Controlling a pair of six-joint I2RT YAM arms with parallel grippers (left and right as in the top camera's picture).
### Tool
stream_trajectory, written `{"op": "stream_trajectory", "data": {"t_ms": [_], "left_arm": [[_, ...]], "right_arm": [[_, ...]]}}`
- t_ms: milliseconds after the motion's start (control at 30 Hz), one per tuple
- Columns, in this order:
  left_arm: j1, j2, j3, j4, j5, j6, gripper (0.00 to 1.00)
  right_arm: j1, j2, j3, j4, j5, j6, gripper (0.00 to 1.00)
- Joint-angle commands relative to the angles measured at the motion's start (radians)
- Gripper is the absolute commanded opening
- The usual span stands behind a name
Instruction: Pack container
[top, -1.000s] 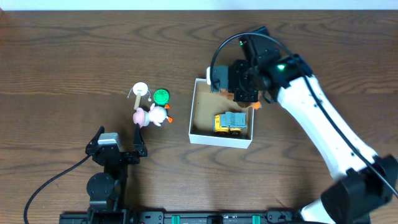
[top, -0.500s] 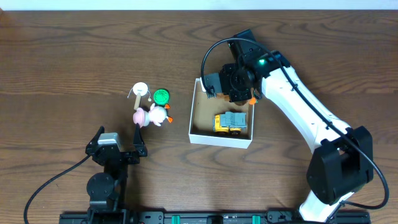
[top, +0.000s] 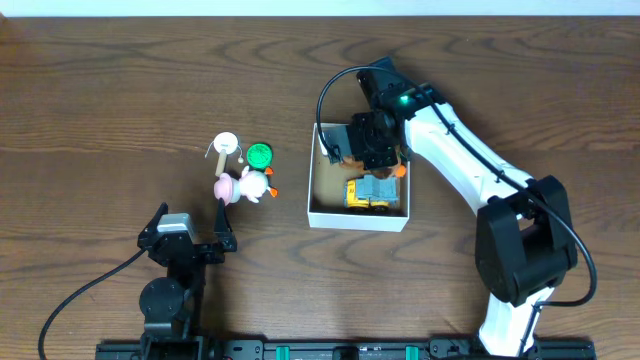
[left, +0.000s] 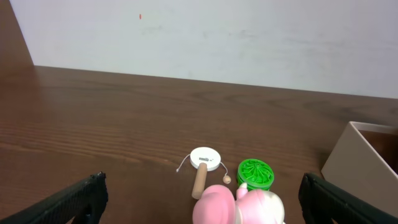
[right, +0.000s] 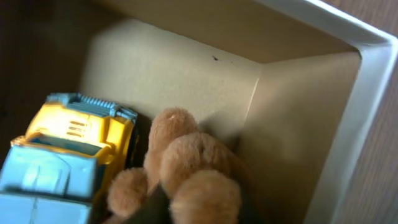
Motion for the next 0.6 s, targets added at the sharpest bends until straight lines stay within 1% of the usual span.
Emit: {"op": "stream_trajectory", "data": {"t_ms": [0,33,100,133,233,333,400,467,500,533,567], "left_arm": [[0.004,-0.005,-0.019,-0.038,-0.027,-0.004,0.98],[0.004,-0.005,-0.019,-0.038,-0.027,-0.004,0.98],[0.004,-0.005,-0.019,-0.038,-0.027,-0.004,0.98],[0.004,-0.005,-0.019,-0.038,-0.027,-0.004,0.98],[0.004,-0.005,-0.019,-0.038,-0.027,-0.004,0.98],[0.004,-0.005,-0.019,-0.038,-0.027,-0.004,0.98],[0.005,-0.005,-0.019,-0.038,-0.027,-0.004,0.98],[0.004,-0.005,-0.019,-0.038,-0.027,-0.004,0.98],[0.004,-0.005,-0.019,-0.038,-0.027,-0.004,0.98],[0.004,-0.005,-0.019,-0.038,-0.027,-0.004,0.98],[0.004,-0.005,-0.019,-0.038,-0.027,-0.004,0.98]], "right_arm": [[0.011,-0.014,-0.001,0.0,-0.015,-0.014,0.53],[0.014,-0.016,-0.001,0.0,-0.015,-0.014,0.63],[0.021,-0.027,-0.001,0.0,-0.015,-0.014,0.73],[0.026,-0.034,-0.001,0.003,-0.015,-0.014,0.76],[0.04,-0.072,0.0,0.014,-0.015,-0.008,0.8],[0.051,-0.123,0.0,0.068,-0.013,0.068,0.82],[0.053,-0.173,0.0,0.126,0.004,0.179,0.84],[0.048,-0.225,0.0,0.184,0.047,0.331,0.86],[0.042,-0.252,0.0,0.206,0.078,0.407,0.89],[0.029,-0.289,0.0,0.227,0.131,0.517,0.95],[0.02,-0.31,0.0,0.234,0.163,0.576,0.97]]}}
